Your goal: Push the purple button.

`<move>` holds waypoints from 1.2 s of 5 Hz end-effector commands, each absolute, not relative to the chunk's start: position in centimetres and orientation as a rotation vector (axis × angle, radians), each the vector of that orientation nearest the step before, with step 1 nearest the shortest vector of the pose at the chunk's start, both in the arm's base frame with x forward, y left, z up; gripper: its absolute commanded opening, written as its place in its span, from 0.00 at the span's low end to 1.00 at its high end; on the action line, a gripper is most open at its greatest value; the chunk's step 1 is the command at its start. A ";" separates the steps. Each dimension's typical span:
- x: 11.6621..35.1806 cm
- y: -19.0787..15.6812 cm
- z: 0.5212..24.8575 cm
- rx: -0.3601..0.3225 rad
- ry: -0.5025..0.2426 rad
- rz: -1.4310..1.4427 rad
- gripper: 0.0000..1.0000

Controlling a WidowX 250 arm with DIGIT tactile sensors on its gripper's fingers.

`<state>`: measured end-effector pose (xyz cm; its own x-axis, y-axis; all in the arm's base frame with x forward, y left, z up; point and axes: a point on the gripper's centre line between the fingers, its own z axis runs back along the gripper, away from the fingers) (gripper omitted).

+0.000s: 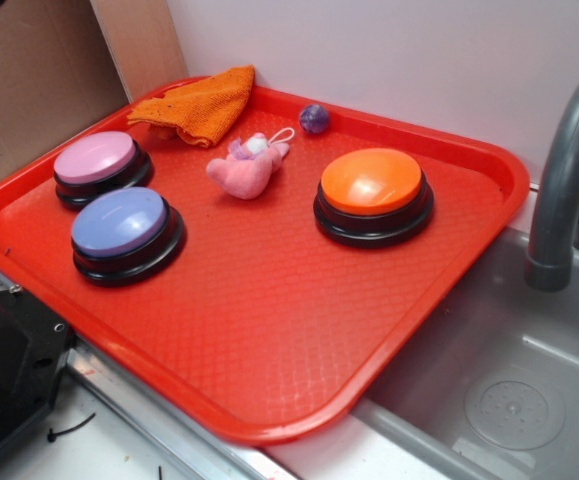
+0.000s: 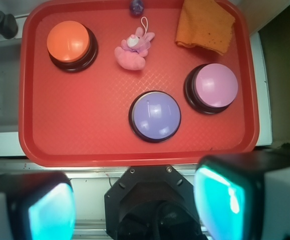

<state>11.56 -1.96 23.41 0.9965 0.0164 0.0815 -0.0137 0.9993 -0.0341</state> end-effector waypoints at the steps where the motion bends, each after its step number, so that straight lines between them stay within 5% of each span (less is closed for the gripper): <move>1: 11.6 -2.0 23.4 -0.033 -0.082 0.015 1.00; 2: 16.1 0.8 18.4 0.015 -0.065 -0.006 1.00; 3: 17.6 1.5 13.5 0.027 -0.070 -0.075 1.00; 4: 18.2 1.6 8.4 0.027 -0.052 -0.127 1.00; 6: 17.8 0.6 3.9 0.019 -0.009 -0.165 1.00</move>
